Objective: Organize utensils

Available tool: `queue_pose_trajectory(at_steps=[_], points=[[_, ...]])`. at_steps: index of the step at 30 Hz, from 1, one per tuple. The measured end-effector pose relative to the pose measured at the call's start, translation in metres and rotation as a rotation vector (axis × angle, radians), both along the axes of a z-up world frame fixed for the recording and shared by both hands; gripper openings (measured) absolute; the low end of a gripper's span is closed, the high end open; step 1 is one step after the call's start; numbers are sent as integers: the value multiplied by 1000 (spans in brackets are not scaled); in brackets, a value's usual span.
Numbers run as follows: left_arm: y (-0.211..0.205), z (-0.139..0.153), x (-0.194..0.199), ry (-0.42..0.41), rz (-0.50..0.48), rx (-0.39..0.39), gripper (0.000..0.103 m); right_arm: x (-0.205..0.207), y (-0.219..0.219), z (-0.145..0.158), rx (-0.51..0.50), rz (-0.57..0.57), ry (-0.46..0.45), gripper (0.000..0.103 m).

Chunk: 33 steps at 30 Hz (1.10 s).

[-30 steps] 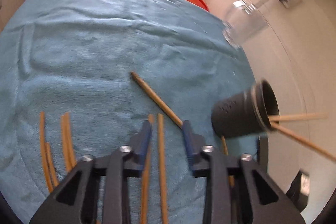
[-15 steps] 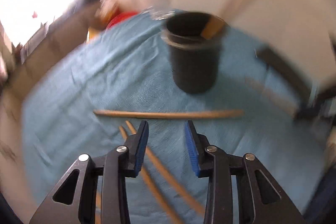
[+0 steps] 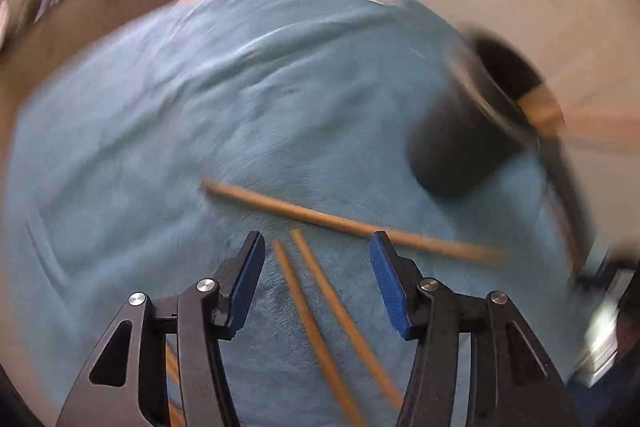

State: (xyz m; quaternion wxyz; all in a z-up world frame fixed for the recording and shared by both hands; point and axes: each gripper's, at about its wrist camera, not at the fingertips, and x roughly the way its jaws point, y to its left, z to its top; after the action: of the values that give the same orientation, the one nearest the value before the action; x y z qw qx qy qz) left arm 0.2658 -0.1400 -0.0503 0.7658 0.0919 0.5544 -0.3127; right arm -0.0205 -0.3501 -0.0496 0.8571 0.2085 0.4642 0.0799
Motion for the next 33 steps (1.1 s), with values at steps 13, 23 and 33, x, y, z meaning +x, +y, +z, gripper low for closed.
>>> queue_pose_trajectory(at_steps=[13, 23, 33], points=[[2, -21, 67, 271, 547, 13, 18, -2, -4, 2, 27, 2, -27, 7], [0, -17, 49, 237, 542, -164, 7, -14, -15, 6, 53, -25, -56, 7], [38, 92, -54, -141, 432, -337, 6, -27, -10, 46, 29, -43, -236, 7]])
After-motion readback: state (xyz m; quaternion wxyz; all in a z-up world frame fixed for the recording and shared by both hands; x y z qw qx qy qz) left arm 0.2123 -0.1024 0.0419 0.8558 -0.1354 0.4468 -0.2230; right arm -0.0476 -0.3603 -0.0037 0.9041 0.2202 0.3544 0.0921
